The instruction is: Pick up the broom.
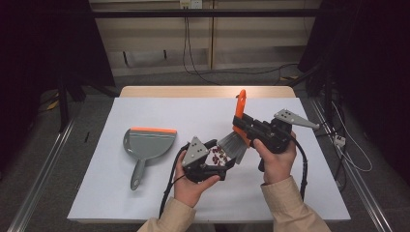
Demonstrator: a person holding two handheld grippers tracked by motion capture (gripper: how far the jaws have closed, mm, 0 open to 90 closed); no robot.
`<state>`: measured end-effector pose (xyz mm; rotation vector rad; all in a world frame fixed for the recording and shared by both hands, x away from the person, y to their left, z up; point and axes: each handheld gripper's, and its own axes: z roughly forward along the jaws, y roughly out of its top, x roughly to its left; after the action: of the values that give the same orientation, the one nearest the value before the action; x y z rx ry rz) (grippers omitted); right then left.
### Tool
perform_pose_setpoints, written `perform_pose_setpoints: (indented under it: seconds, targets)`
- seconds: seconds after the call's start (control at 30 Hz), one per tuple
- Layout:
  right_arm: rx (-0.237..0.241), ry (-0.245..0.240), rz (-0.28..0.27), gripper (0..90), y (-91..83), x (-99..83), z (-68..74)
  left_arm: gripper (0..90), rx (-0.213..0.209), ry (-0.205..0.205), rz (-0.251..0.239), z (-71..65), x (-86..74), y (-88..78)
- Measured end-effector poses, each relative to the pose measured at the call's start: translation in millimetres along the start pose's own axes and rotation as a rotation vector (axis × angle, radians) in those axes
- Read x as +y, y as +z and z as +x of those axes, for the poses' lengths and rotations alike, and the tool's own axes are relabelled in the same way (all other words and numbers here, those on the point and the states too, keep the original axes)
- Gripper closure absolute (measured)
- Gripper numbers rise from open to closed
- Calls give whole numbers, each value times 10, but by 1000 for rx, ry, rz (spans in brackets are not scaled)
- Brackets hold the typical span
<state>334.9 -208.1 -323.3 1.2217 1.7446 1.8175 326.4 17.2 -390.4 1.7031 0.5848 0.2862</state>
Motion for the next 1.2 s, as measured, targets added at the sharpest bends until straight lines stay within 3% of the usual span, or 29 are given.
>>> perform_pose_setpoints:
  seconds: [0.07,0.23,0.37,0.47,0.5,0.6,0.63,0.67,0.7,0.73,0.77,0.8,0.87,0.93,1.1,1.2]
  targets:
    - [4,-2,2,699,29,-11,35,230,10,1,-5,-28,16,56]
    - [37,-2,11,698,77,-42,89,560,14,-11,-39,-13,56,57]
    - [70,12,27,698,106,-71,102,740,6,-20,-41,51,66,17]
    - [65,8,23,696,109,-85,116,785,1,-28,-35,77,73,-10]
    - [84,18,18,694,113,-93,110,794,-15,-45,-31,114,75,-38]
    - [112,19,25,692,118,-91,90,806,-23,-39,-26,145,80,-81]
    - [122,2,12,686,98,-91,81,813,-38,-49,-28,159,84,-101]
    - [141,-9,13,662,90,-88,71,815,-63,-41,-18,186,94,-140]
    - [145,-33,12,596,80,-85,64,816,-68,-44,-16,193,96,-154]
    - [145,-33,12,596,80,-85,64,817,-68,-44,-16,193,96,-154]
    - [146,-70,14,454,56,-79,38,819,-75,-44,-14,215,99,-185]
    - [161,-79,17,413,47,-77,21,819,-77,-43,-15,225,103,-200]
    - [131,-127,-15,356,-10,-88,-36,820,-77,-36,-10,245,115,-240]
    - [139,-139,-27,269,-61,-112,-121,820,-81,-30,-6,257,122,-259]
    - [153,-135,28,224,-97,-266,-329,820,-101,-20,1,303,166,-337]
    - [181,-130,50,224,-78,-329,-362,820,-123,-25,5,330,174,-359]
